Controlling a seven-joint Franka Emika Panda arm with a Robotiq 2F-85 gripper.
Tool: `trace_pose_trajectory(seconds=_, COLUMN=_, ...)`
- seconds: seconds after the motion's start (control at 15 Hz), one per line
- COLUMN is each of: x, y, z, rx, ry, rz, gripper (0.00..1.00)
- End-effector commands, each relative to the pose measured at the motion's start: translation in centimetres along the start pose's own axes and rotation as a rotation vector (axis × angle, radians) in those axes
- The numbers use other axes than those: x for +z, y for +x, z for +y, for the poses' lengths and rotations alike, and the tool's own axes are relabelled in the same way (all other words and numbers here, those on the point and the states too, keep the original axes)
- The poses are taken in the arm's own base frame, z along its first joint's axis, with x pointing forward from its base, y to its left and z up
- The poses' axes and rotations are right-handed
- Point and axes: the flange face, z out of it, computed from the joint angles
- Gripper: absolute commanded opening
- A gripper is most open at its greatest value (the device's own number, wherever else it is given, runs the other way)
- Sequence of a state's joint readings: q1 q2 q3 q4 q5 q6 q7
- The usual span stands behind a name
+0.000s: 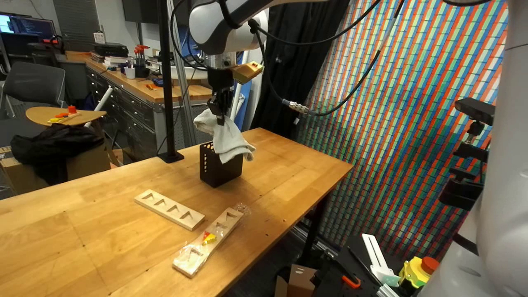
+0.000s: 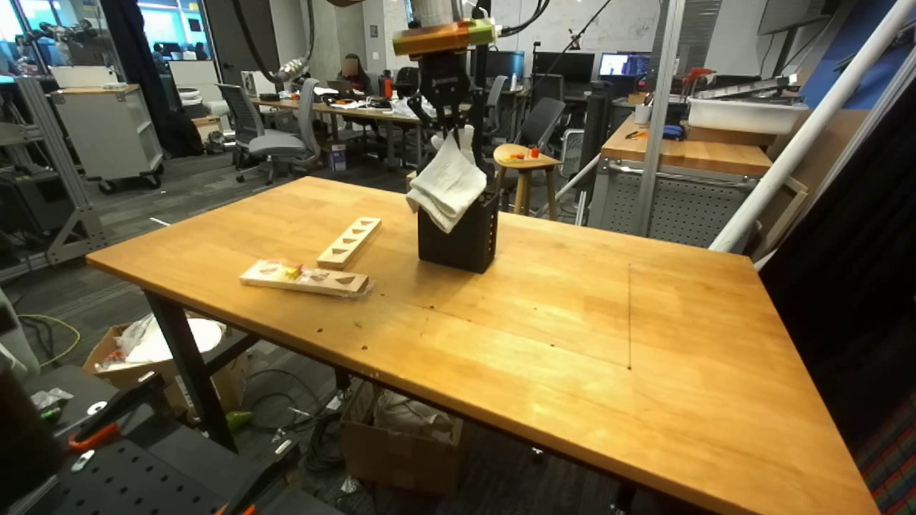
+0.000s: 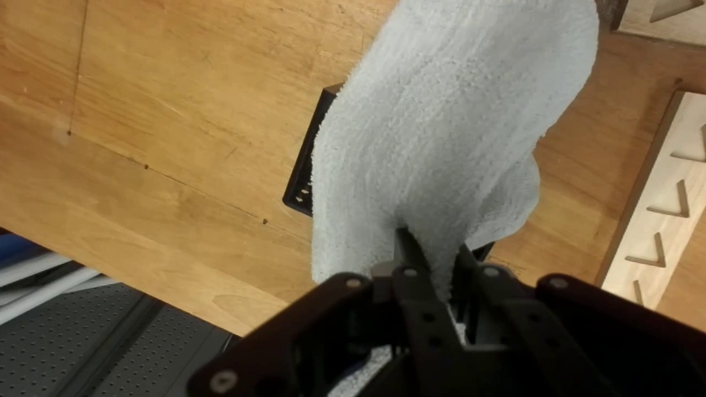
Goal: Put the white towel in the black box
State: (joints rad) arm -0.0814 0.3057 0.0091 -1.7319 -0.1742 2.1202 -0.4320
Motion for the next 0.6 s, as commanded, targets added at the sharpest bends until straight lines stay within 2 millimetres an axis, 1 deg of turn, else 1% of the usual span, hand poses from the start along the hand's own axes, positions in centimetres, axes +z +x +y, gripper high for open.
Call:
trace_pose_trajectory(seconds=0.0, x=0.9, y=0.5, z=1.6, rx=0.017, ry=0.022, rz=0.035, gripper=0.12)
trace_pose_trajectory(seconds=0.2, x=2.7, y=0.7, z=2.4, rx=0.039, ry=0.037, rz=0.037, gripper=0.12)
trace_pose_trajectory(seconds=0.53, x=5.8, y=1.0, z=3.0, rx=0.069, ry=0.073, rz=0.037, gripper=0.12)
